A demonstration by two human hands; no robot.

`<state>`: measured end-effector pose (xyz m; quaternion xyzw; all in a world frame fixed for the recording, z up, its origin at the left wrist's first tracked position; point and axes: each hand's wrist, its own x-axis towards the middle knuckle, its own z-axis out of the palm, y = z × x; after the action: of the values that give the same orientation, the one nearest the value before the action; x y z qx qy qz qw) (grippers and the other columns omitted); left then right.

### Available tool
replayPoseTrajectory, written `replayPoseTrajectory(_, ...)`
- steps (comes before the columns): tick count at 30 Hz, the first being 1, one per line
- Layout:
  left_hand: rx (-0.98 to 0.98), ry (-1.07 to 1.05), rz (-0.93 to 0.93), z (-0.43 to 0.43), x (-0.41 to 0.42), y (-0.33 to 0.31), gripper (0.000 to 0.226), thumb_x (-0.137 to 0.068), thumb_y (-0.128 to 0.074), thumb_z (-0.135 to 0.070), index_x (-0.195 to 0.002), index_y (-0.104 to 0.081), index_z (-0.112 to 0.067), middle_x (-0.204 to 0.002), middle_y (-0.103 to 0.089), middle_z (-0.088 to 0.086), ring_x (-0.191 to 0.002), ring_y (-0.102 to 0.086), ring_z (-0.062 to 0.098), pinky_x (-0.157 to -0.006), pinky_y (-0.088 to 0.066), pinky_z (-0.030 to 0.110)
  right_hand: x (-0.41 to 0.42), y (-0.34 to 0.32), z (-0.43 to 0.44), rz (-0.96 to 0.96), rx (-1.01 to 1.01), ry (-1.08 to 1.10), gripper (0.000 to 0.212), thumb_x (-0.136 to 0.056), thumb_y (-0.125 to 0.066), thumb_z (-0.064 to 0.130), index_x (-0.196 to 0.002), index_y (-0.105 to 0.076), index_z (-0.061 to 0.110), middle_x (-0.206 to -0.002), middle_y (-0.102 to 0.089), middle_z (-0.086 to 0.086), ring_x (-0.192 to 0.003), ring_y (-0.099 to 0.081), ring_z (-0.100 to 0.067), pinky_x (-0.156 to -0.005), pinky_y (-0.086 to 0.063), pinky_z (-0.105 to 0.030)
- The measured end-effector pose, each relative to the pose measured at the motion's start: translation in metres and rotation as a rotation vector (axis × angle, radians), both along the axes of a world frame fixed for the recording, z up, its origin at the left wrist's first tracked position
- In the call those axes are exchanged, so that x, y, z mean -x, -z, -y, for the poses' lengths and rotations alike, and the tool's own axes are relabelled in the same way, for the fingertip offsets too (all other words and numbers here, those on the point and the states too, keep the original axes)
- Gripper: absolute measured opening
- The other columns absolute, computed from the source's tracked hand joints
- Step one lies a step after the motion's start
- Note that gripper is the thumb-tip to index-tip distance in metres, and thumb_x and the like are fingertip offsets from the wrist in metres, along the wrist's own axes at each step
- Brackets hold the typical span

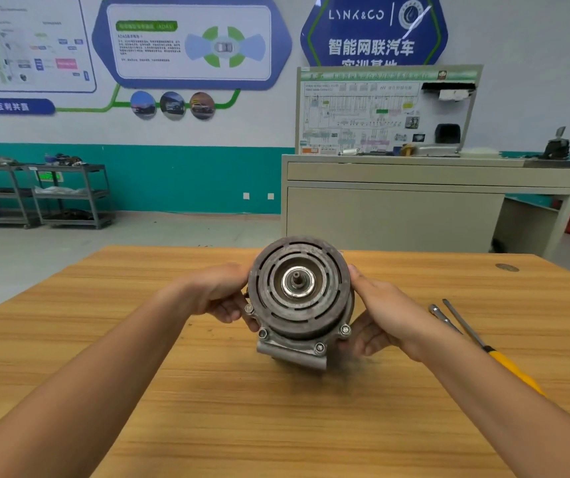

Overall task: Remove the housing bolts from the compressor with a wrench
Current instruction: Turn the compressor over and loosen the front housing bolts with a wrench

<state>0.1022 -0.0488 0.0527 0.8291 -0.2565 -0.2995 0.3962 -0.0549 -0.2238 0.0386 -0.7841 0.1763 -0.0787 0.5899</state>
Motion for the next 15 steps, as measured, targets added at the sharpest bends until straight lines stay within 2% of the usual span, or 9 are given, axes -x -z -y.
replayPoseTrajectory(2,-0.018,0.0,-0.003,0.007,-0.005,-0.006,0.046,-0.101,-0.033,-0.043,-0.093,-0.055,-0.004,-0.062,-0.063,0.007,-0.044,-0.042,0.011,-0.036,-0.035,0.017,-0.007,-0.001,0.006,-0.016,0.0,0.032,0.039,-0.088,-0.028,0.063,-0.089,-0.051,0.031,-0.057,-0.066,-0.015,-0.036,-0.056,-0.017,-0.037,-0.042,-0.019)
replayPoseTrajectory(5,-0.005,-0.016,-0.006,0.018,-0.01,-0.009,0.053,-0.098,-0.031,-0.051,-0.092,-0.056,-0.004,-0.068,-0.064,0.01,-0.052,-0.046,0.014,-0.037,-0.036,0.017,-0.02,-0.002,0.016,-0.053,0.015,0.091,0.056,-0.088,-0.026,0.067,-0.11,-0.052,0.023,-0.06,-0.067,-0.016,-0.03,-0.043,-0.014,-0.036,-0.034,-0.016)
replayPoseTrajectory(8,0.037,-0.034,-0.03,0.027,-0.015,-0.006,0.066,-0.09,-0.024,-0.066,-0.083,-0.055,-0.008,-0.06,-0.064,0.008,-0.041,-0.045,0.01,-0.037,-0.039,0.016,-0.03,0.001,0.029,-0.07,-0.015,0.125,0.067,-0.085,-0.026,0.071,-0.116,-0.052,0.018,-0.06,-0.067,-0.016,-0.03,-0.032,-0.011,-0.037,-0.03,-0.016)
replayPoseTrajectory(12,0.126,-0.116,-0.053,0.042,-0.021,0.004,0.058,-0.095,-0.028,-0.059,-0.083,-0.056,-0.01,-0.054,-0.056,0.002,-0.041,-0.045,0.009,-0.041,-0.039,0.018,-0.045,0.008,0.039,-0.064,-0.14,0.145,0.061,-0.087,-0.03,0.067,-0.108,-0.056,0.016,-0.052,-0.063,-0.011,-0.029,-0.029,-0.009,-0.034,-0.028,-0.017)
replayPoseTrajectory(15,0.146,-0.181,-0.075,0.048,-0.025,0.011,0.052,-0.096,-0.028,-0.055,-0.077,-0.053,-0.013,-0.053,-0.054,0.002,-0.042,-0.044,0.01,-0.043,-0.037,0.018,-0.056,0.015,0.039,-0.07,-0.28,0.15,0.048,-0.089,-0.036,0.063,-0.1,-0.057,0.021,-0.042,-0.054,-0.003,-0.029,-0.029,-0.008,-0.033,-0.026,-0.017)
